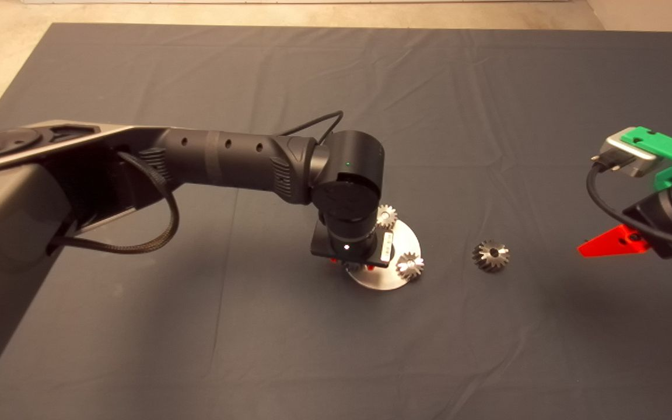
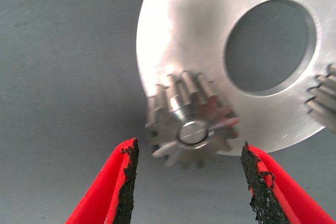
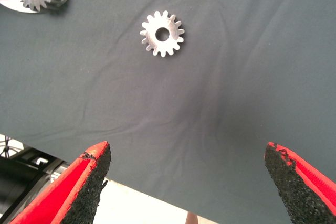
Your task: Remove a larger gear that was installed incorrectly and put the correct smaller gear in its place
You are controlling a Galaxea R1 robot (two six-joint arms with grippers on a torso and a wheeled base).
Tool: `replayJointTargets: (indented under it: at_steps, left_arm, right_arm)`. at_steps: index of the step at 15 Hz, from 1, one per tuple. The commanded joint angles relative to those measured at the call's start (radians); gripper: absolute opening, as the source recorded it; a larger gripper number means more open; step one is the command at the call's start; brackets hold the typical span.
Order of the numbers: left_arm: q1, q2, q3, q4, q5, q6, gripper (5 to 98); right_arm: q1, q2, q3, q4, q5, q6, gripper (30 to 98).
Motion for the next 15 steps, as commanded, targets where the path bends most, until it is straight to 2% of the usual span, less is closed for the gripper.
replayJointTargets:
  at_steps: [1,2,3,4,5,6,7,8,9,10,11,12,13,15]
  left_arm:
    - [-0.086,-0.088,0.101,-0.025,0.133,0.012,48.7]
    - [-0.147,-0.085,0.165,-0.058,0.133,0.008,52.7]
    - [-0.194,-0.093,0.193,-0.098,0.133,-0.003,53.6]
    - [-0.226,-0.109,0.203,-0.141,0.117,-0.005,53.6]
    - [-0.259,-0.15,0.26,-0.174,0.109,-0.007,54.3]
    - [-0.305,-0.185,0.316,-0.19,0.095,-0.031,57.8]
    - [-0.346,-0.218,0.35,-0.221,0.065,-0.066,58.3]
    - [-0.349,-0.265,0.391,-0.245,0.025,-0.077,58.3]
    - [-0.354,-0.319,0.472,-0.246,-0.005,-0.089,60.1]
    - [-0.354,-0.39,0.535,-0.246,-0.017,-0.131,63.1]
    - [-0.354,-0.471,0.602,-0.246,-0.022,-0.174,63.5]
    - [-0.356,-0.528,0.667,-0.247,-0.021,-0.18,63.5]
    - [-0.362,-0.571,0.705,-0.247,-0.017,-0.18,64.6]
    - [-0.363,-0.652,0.753,-0.248,-0.022,-0.175,68.1]
  right_arm:
    - [0.023,-0.007,0.011,0.042,0.001,0.001,78.0]
    - [0.023,-0.007,0.013,0.042,-0.001,0.003,80.8]
    - [0.023,-0.014,0.013,0.044,-0.001,0.004,82.5]
    - [0.023,-0.018,0.019,0.054,-0.001,0.004,82.5]
    - [0.023,-0.02,0.043,0.069,0.0,0.008,84.2]
    - [0.023,-0.021,0.056,0.082,0.001,0.016,87.4]
    - [0.024,-0.029,0.058,0.106,0.001,0.032,87.6]
    - [0.029,-0.043,0.061,0.12,-0.001,0.044,87.6]
    - [0.031,-0.046,0.079,0.125,-0.001,0.049,88.2]
    - [0.038,-0.056,0.088,0.128,0.001,0.067,90.9]
    - [0.043,-0.066,0.09,0.139,-0.001,0.093,92.4]
    - [0.043,-0.069,0.095,0.15,0.001,0.103,92.6]
    - [0.043,-0.067,0.105,0.151,0.001,0.116,95.7]
    - [0.043,-0.067,0.108,0.159,0.001,0.142,97.0]
